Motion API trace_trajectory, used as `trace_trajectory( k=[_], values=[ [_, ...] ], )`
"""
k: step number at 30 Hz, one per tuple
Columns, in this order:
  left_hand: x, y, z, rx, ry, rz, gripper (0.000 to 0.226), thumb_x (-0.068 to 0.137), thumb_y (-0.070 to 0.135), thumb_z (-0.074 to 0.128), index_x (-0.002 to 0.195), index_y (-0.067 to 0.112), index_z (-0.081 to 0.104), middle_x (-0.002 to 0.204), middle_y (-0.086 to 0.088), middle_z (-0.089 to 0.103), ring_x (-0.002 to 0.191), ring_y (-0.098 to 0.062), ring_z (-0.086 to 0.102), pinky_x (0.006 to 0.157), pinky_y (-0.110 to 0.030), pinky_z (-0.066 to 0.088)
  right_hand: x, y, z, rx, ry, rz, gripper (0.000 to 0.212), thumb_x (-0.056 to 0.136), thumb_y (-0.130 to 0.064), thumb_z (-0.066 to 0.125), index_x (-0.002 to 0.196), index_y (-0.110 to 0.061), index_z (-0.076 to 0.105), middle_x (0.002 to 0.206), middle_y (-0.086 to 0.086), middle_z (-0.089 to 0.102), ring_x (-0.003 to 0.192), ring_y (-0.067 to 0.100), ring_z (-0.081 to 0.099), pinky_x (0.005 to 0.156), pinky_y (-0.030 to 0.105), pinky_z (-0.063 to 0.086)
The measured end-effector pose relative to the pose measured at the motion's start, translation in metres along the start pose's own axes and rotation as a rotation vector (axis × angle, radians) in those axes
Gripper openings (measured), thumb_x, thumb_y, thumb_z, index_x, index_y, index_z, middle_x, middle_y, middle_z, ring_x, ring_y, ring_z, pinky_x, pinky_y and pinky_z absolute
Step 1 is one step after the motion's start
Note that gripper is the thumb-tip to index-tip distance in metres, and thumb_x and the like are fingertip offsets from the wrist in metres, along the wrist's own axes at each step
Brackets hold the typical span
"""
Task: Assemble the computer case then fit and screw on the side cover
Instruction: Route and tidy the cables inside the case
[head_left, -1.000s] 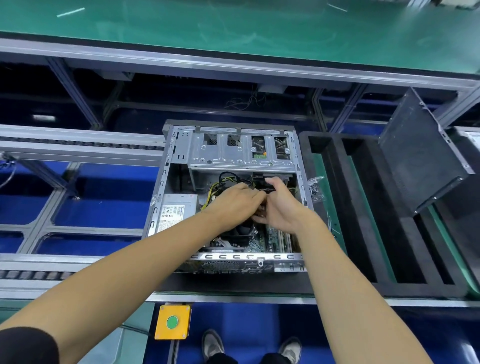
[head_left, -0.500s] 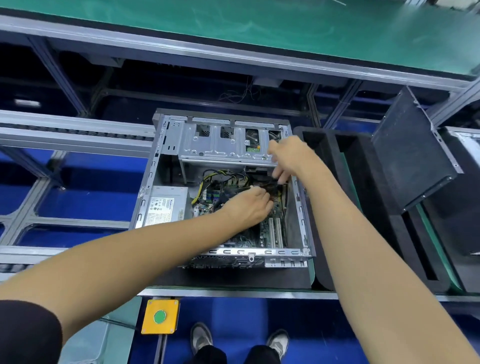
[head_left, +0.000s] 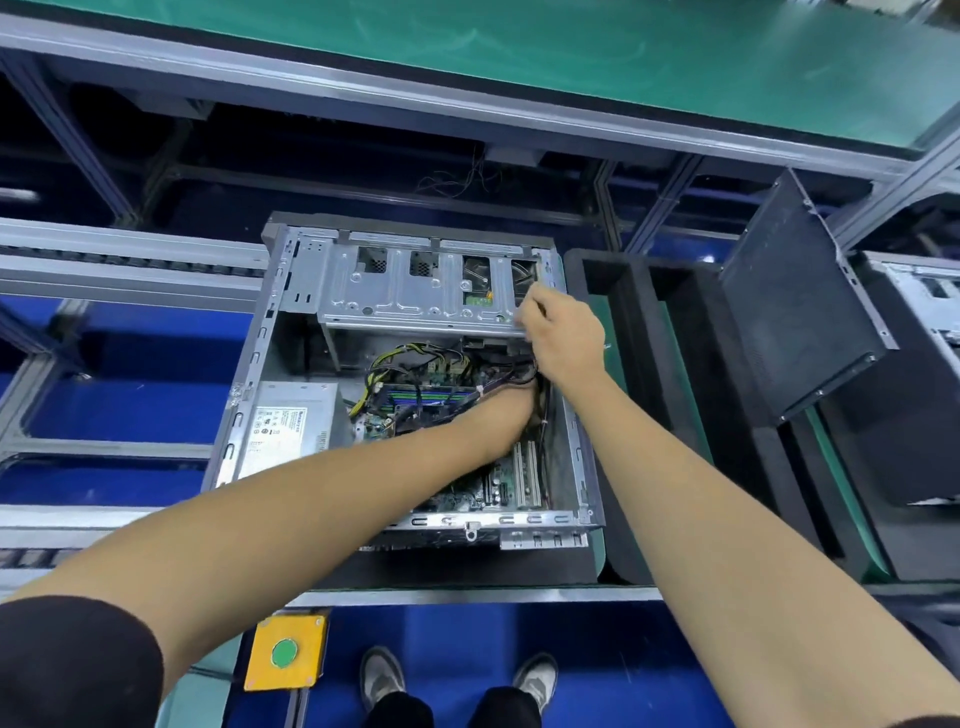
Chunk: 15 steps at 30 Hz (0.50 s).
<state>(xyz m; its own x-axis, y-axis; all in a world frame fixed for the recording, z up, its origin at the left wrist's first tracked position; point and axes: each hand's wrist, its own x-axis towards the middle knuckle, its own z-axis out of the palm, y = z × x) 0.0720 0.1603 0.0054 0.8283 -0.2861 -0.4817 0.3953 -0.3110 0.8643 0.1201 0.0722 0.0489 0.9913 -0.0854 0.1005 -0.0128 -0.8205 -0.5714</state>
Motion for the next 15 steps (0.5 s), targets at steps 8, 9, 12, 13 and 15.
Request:
trace_trajectory(
  k=[8, 9, 12, 13, 15],
  values=[
    [0.018, -0.021, -0.014, 0.988, -0.154, 0.314, 0.036, 0.098, 0.021, 0.063, 0.125, 0.000, 0.052, 0.131, -0.020, 0.060, 0.124, -0.036, 0.054, 0.098, -0.030, 0.037, 0.002, 0.002, -0.001, 0.029, -0.020, -0.007, 0.031, 0.086, -0.034, 0.035, 0.078, -0.010, 0.053, 0.077, 0.008, 0.068, 0.075, 0.030, 0.061, 0.068, 0.045, 0.051],
    [0.018, -0.019, -0.013, 0.988, -0.145, 0.299, 0.036, 0.098, 0.023, 0.065, 0.124, 0.001, 0.053, 0.128, -0.018, 0.062, 0.122, -0.034, 0.056, 0.098, -0.030, 0.038, 0.003, 0.004, -0.002, 0.043, -0.021, -0.007, 0.033, 0.086, -0.035, 0.035, 0.078, -0.009, 0.054, 0.078, 0.008, 0.068, 0.076, 0.031, 0.061, 0.068, 0.044, 0.050],
    [0.017, -0.021, -0.015, 1.002, -0.129, 0.326, 0.031, 0.096, 0.027, 0.068, 0.116, 0.006, 0.057, 0.117, -0.013, 0.066, 0.115, -0.030, 0.058, 0.098, -0.033, 0.043, 0.006, 0.006, 0.001, 0.024, -0.015, -0.029, 0.026, 0.090, -0.029, 0.040, 0.078, -0.009, 0.052, 0.074, 0.009, 0.064, 0.072, 0.032, 0.058, 0.066, 0.044, 0.048],
    [0.017, -0.021, -0.015, 0.986, -0.143, 0.338, 0.027, 0.095, 0.027, 0.069, 0.110, 0.008, 0.057, 0.111, -0.011, 0.066, 0.111, -0.028, 0.058, 0.094, -0.032, 0.043, 0.006, 0.007, 0.001, 0.011, -0.008, -0.043, 0.025, 0.092, -0.027, 0.042, 0.077, -0.009, 0.050, 0.071, 0.009, 0.062, 0.071, 0.033, 0.057, 0.064, 0.043, 0.046],
    [0.014, -0.019, -0.017, 0.929, -0.167, 0.320, 0.021, 0.093, 0.025, 0.072, 0.096, 0.014, 0.054, 0.096, -0.003, 0.061, 0.102, -0.025, 0.058, 0.080, -0.027, 0.038, 0.008, 0.009, 0.002, 0.003, -0.002, -0.064, 0.025, 0.094, -0.025, 0.045, 0.076, -0.009, 0.050, 0.068, 0.009, 0.059, 0.068, 0.032, 0.056, 0.062, 0.042, 0.044]
  ],
)
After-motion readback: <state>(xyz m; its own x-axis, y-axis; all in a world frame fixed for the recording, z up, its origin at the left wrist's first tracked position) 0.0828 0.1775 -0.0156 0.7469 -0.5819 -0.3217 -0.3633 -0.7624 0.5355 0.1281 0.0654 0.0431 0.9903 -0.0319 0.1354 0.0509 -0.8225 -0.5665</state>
